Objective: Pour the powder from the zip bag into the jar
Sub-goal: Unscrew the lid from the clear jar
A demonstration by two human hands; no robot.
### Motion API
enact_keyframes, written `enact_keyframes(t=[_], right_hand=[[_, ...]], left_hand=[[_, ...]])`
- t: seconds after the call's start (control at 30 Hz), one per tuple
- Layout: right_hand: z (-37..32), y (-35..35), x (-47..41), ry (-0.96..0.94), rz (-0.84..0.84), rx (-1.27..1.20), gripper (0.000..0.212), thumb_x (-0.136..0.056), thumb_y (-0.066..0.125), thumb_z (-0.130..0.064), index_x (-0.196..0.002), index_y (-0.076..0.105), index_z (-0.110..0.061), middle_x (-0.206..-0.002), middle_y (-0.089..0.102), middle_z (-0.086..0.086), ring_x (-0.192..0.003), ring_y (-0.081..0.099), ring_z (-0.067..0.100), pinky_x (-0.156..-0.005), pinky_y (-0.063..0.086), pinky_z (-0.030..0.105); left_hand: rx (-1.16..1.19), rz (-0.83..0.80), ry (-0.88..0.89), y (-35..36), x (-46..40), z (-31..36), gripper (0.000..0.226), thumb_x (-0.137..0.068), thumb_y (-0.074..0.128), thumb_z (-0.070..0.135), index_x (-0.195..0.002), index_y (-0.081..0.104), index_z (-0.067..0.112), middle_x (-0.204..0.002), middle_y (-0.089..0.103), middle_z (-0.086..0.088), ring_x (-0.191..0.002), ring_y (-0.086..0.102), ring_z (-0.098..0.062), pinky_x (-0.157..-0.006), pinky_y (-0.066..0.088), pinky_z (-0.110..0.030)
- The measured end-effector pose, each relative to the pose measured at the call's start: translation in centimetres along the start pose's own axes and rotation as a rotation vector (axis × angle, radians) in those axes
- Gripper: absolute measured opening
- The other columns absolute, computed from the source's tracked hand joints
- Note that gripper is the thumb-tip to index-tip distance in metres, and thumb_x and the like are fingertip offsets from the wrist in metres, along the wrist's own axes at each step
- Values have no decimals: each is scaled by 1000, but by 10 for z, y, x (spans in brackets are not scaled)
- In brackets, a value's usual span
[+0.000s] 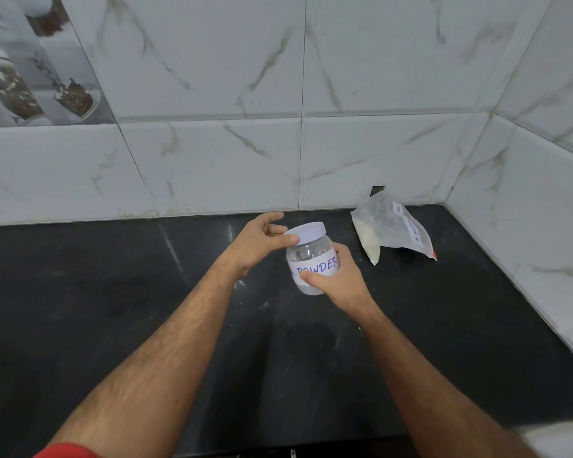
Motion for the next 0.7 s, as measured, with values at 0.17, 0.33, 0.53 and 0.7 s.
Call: enact_keyframes(t=[0.17,0.33,0.53,0.7], right_hand=[[-2,15,6,-17,-65,44,82,-73,88,-24,-139,40,-25,-121,56,-9,-103,59,10,-75,50,14],[-2,13,2,-16,-49,77,79,-72,89,-25,-134,39,-29,-116,52,-13,-99,58,9,-74,48,12],[3,-4,-6,4,-4,83,82,-72,89,-25,-138,40,-23,-117,54,-9,-102,58,12,-78,49,17],[3,-1,-2,0,-18,66,81,-72,89,-24,-136,40,-27,-116,55,-11,-102,59,11,-75,49,14]], left_hand=[[13,-85,12,20,-1,6,93,-74,85,34,-152,36,21,-149,49,-10,-128,56,-20,-102,50,-32],[-7,-86,18,22,0,7,94,-76,80,39,-154,32,22,-152,47,-12,-135,50,-18,-101,44,-29],[-74,-28,-4,4,3,3,74,-86,78,19,-150,40,16,-119,73,-1,-114,65,-13,-108,41,-35],[-193,69,21,-3,1,7,75,-79,84,28,-143,49,15,-120,66,-4,-104,62,-11,-86,46,-25]])
Point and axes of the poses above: each hand's wrist, its own x-axis away from the middle knuckle, its own y-axis out of the palm, z = x × y, the point moved 7 cm from there along -x, towards the middle knuckle
